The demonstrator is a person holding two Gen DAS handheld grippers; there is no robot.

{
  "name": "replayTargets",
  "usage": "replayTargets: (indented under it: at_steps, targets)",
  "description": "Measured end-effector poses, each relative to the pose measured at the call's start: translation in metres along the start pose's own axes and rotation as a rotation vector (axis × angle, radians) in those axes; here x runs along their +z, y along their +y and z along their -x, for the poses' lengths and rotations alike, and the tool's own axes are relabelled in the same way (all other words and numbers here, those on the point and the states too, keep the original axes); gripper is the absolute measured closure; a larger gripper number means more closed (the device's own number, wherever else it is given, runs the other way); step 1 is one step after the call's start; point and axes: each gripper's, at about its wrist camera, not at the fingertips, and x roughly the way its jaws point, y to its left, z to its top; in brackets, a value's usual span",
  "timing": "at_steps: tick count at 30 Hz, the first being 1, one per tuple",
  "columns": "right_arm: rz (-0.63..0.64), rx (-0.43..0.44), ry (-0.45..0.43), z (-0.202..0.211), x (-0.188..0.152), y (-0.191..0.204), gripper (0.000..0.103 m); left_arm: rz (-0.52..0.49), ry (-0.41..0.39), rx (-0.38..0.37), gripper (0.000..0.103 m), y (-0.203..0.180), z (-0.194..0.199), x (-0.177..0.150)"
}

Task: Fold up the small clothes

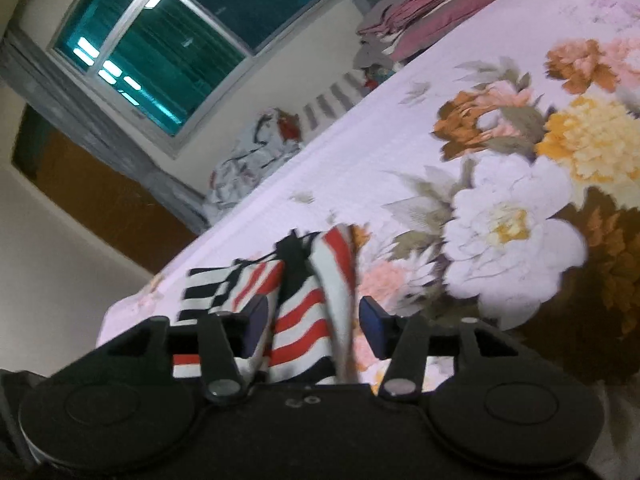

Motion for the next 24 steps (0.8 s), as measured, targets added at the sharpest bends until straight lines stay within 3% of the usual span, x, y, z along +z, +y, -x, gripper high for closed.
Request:
replayTargets:
  at_steps: [2,4,6,10,16,18,19,20,22,24]
  targets:
    - [-0.001,0.042,0.032,-0.010,-0.001,0.008,0.052,0.044,-0.076,0.016,0.057,0.025,0.028,0.009]
    - [0.001,0.067,0.077,-0.025,-0.004,0.016,0.052,0.090,-0.108,0.084,0.057,0.059,0.032,0.021]
    - [0.002,0.072,0.124,-0.043,-0.008,0.025,0.052,0.146,-0.086,0.156,0.057,0.096,0.028,0.023]
    - [0.019,0.049,0.196,-0.075,-0.015,0.040,0.052,0.259,-0.010,0.159,0.057,0.150,0.012,0.015]
    - [0.025,-0.004,0.304,-0.120,-0.022,0.048,0.054,0.355,0.013,0.066,0.057,0.167,-0.017,-0.010]
    - [0.095,-0.027,0.311,-0.126,-0.024,0.062,0.066,0.348,0.014,0.057,0.057,0.162,-0.026,-0.015]
    - [0.165,-0.049,0.302,-0.127,-0.024,0.072,0.077,0.338,0.011,0.058,0.058,0.160,-0.029,-0.014]
    - [0.218,-0.051,0.283,-0.126,-0.023,0.079,0.085,0.327,0.008,0.059,0.064,0.159,-0.032,-0.014]
    - [0.328,-0.031,0.225,-0.114,-0.020,0.096,0.086,0.291,-0.007,0.041,0.074,0.152,-0.029,-0.009]
    - [0.421,0.005,0.161,-0.094,-0.014,0.108,0.086,0.235,-0.019,0.033,0.075,0.141,-0.027,-0.004]
